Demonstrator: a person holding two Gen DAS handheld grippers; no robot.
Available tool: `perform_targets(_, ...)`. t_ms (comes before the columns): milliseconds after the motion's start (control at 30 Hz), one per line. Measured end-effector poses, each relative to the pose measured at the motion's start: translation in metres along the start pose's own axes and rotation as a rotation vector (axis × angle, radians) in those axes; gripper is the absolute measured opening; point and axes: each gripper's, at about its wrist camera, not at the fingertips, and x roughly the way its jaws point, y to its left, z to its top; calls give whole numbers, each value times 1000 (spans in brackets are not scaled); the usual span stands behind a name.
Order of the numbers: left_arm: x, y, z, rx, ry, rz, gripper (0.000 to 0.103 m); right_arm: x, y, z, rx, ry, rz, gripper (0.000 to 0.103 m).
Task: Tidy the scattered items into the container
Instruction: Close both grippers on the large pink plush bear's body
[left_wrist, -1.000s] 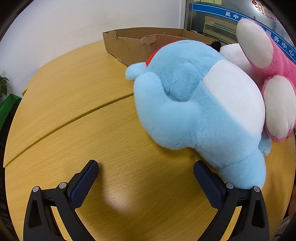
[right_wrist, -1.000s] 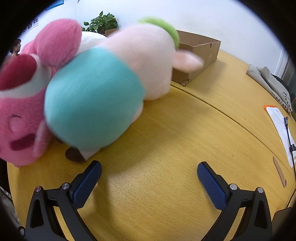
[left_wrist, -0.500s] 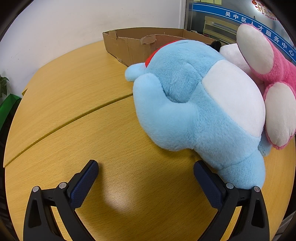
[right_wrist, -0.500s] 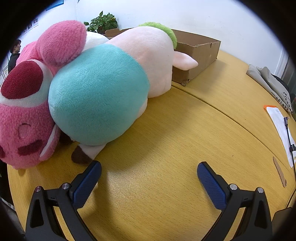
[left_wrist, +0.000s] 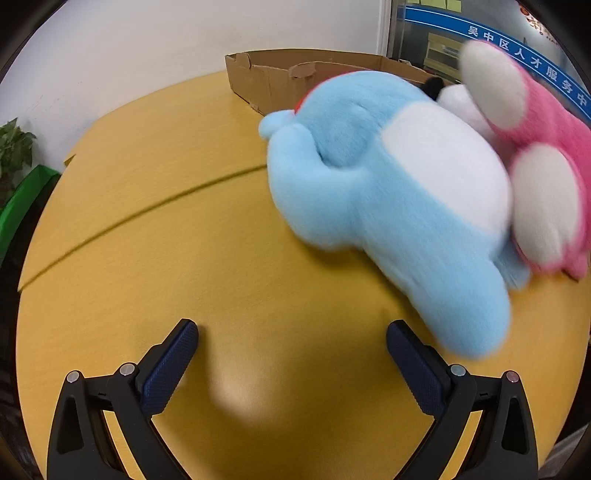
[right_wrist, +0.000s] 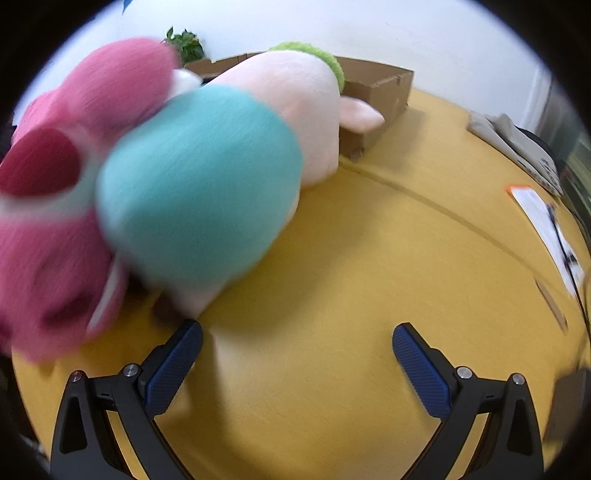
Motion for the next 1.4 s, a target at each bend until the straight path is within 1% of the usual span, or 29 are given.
perform_targets(33, -14, -7, -11, -9, -25, 54, 103, -12, 5, -12, 5, -14, -81, 102)
perform_targets(100, -50, -22, -30, -90, -94, 182, 103, -45, 19, -36, 47, -63, -250, 102)
perform_targets(133, -69, -29, -35, -152, -134, 222, 103, -69, 25, -46, 104, -106, -272, 102)
perform_targets(167, -87, -36, -37, -210, -168, 242, 103, -90, 30, -51, 165, -148, -266, 102)
perform_targets(233, -118, -51, -33, -297, -227, 221, 103, -119, 42, -53, 258, -223, -259, 102)
perform_targets(300, -145, -76, -20, -339, -331, 198, 103, -141, 69, -37, 310, -290, -269, 102)
perform_targets(333, -152, -90, -10, -342, -374, 185, 103, -145, 82, -29, 307, -312, -267, 102)
perform_targets(400, -156, -113, 7, -328, -418, 156, 103, -147, 119, -3, 281, -382, -240, 102)
perform_targets(467, -152, -151, 25, -323, -446, 115, 103, -147, 154, 14, 261, -426, -234, 102)
perform_targets(533, -146, -176, 38, -314, -442, 57, 103, -140, 171, 29, 248, -428, -238, 102)
perform_targets(567, -139, -187, 43, -311, -426, 30, 103, -134, 184, 37, 249, -409, -238, 102)
perform_targets(600, -133, -195, 48, -309, -410, 13, 103, -130, 188, 38, 260, -392, -233, 102)
perform_targets(700, -122, -214, 53, -286, -371, 6, 103, -114, 193, 40, 359, -307, -195, 102)
perform_targets(733, -120, -221, 52, -269, -361, 12, 103, -110, 191, 40, 375, -294, -199, 102)
perform_targets(800, -116, -231, 57, -239, -345, 26, 103, -110, 193, 38, 383, -287, -238, 102)
perform_targets(867, -110, -237, 59, -226, -327, 24, 103, -108, 192, 36, 385, -281, -282, 102)
perform_targets(900, -108, -239, 60, -223, -321, 15, 103, -108, 192, 35, 388, -279, -287, 102)
perform_targets(1000, -104, -242, 66, -205, -311, 7, 103, -103, 187, 35, 386, -265, -283, 102)
perform_targets(1067, -102, -244, 70, -199, -307, 7, 103, -100, 187, 36, 378, -255, -298, 102)
perform_targets(1167, -98, -243, 74, -206, -296, -10, 103, -95, 186, 38, 377, -239, -310, 102)
perform_targets(1300, -92, -243, 78, -202, -297, -34, 103, -90, 185, 39, 384, -224, -291, 102)
perform_targets(1400, -88, -244, 82, -188, -296, -54, 103, -84, 187, 42, 364, -214, -301, 102)
